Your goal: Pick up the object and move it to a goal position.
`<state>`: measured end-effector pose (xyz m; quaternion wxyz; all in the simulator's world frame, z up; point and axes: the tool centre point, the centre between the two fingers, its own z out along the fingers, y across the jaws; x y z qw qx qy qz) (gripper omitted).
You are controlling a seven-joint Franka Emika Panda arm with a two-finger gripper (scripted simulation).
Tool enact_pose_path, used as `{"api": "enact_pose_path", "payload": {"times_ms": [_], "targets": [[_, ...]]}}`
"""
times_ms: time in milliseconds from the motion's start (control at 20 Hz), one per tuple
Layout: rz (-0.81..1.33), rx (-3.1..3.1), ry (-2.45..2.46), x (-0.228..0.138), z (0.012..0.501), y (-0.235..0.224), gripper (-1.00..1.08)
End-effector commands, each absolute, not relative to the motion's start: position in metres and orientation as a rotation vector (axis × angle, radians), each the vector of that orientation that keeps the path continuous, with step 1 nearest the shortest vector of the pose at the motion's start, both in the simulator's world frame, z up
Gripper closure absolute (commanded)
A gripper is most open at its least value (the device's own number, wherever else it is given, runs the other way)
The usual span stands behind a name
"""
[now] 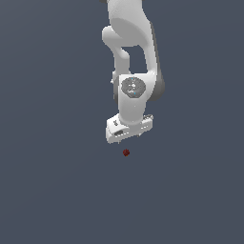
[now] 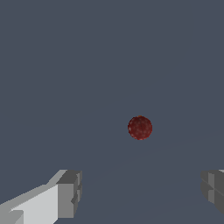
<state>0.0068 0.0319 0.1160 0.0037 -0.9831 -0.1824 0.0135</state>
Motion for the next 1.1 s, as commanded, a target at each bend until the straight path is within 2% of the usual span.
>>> {"api": "enact_pose_path", "payload": {"times_ms": [0,550,1050], "targets": [[0.037,-3.061,-0.679,0.011,0.109,0.03,-0.92],[0.013,-2.939,-1.107,0.026,0.081,0.024,-0.92],[0.001,-2.864,-1.292,0.033,0.068,0.021,-0.92]]}}
